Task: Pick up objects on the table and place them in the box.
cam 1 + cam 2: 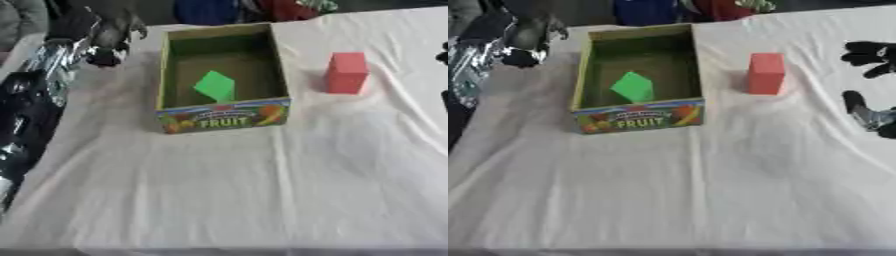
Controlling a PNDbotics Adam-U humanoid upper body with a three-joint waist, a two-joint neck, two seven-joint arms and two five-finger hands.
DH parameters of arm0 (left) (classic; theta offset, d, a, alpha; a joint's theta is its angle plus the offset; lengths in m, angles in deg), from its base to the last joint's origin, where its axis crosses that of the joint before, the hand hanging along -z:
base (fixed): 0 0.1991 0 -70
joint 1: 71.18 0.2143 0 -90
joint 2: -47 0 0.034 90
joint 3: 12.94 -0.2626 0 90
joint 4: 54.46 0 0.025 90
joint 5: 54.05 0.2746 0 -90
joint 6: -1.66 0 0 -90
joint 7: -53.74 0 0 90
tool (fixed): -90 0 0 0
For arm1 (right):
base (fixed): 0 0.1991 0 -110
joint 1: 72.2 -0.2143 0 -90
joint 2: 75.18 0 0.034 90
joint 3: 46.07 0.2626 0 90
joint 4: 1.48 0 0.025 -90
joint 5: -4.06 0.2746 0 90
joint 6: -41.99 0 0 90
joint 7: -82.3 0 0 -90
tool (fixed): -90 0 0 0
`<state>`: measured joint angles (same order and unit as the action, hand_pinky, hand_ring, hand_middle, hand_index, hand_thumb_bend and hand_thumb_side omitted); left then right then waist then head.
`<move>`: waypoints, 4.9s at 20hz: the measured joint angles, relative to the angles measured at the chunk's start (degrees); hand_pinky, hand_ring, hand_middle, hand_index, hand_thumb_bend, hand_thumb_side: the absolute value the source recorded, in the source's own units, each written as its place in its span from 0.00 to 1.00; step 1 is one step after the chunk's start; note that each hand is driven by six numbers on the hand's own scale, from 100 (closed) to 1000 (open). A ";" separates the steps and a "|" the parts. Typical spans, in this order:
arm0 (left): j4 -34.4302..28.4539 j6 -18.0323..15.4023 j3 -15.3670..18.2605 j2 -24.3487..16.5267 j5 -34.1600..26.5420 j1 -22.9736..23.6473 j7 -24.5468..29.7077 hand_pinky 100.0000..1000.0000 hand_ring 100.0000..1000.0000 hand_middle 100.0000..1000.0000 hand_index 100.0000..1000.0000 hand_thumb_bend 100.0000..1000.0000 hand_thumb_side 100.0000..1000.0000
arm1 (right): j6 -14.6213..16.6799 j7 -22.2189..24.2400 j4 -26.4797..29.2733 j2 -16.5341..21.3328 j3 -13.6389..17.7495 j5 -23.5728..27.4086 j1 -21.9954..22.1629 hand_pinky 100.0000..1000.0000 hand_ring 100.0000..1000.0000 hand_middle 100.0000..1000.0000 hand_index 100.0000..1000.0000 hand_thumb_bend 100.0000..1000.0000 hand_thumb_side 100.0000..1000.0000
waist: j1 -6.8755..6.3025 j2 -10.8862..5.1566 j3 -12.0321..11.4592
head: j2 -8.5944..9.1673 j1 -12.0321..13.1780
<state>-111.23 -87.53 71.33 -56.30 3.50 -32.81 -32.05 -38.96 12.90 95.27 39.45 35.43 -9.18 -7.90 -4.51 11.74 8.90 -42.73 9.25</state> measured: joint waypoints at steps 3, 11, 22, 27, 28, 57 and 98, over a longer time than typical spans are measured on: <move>-4.87 -0.96 -1.85 -0.03 -1.72 -0.86 1.06 0.54 0.27 0.22 0.36 0.07 0.29 | 0.02 -0.01 -0.08 0.00 0.00 0.00 0.00 0.77 0.88 0.83 1.00 0.00 0.31 | 0.02 -0.21 -0.04 | 0.00 -0.24; -10.15 -2.89 -7.00 4.65 -3.06 -3.95 4.35 0.55 0.29 0.24 0.38 0.08 0.30 | 0.38 0.30 -0.31 0.00 -0.04 0.03 -0.32 0.77 0.88 0.83 1.00 0.00 0.31 | 0.38 -0.76 0.28 | 0.02 -0.67; 0.38 -2.20 -7.33 14.02 4.95 -4.05 0.78 0.58 0.37 0.32 0.46 0.12 0.32 | 0.80 0.89 -0.31 -0.60 -0.52 0.26 -1.43 0.77 0.88 0.83 1.00 0.00 0.32 | 0.41 -0.67 1.85 | 0.55 -0.66; 5.90 -1.08 -5.70 16.08 8.20 -3.60 -2.77 0.62 0.50 0.48 0.62 0.22 0.35 | 0.92 1.20 -0.33 -1.09 -0.75 0.32 -1.58 0.77 0.88 0.83 1.00 0.00 0.33 | 0.40 -0.47 2.32 | 0.57 -0.65; 6.33 -1.13 -5.43 16.19 8.42 -3.61 -3.15 0.64 0.54 0.53 0.66 0.24 0.35 | 0.90 1.22 -0.34 -1.10 -0.75 0.32 -1.58 0.77 0.88 0.83 1.00 0.00 0.33 | 0.40 -0.48 2.33 | 0.57 -0.65; -31.47 2.44 -6.55 0.91 -27.07 8.33 -5.30 0.76 0.68 0.70 0.80 0.77 0.58 | 2.39 4.97 -8.98 2.13 -4.65 0.03 -12.96 0.80 0.90 0.86 0.99 0.30 0.38 | 1.60 -0.17 -3.67 | 0.57 -4.04; -47.38 4.01 -6.57 0.13 -37.09 20.84 -5.52 0.76 0.66 0.66 0.79 0.73 0.59 | 9.55 2.29 -49.49 -11.15 0.60 -24.53 -23.82 0.82 0.90 0.85 0.98 0.30 0.41 | 3.11 -0.13 -12.27 | -0.04 -9.10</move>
<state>-158.62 -83.52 64.75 -56.17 -33.59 -11.97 -37.58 -29.40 15.19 45.78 28.31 36.04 -33.71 -31.71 -1.40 11.61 -3.38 -42.78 0.14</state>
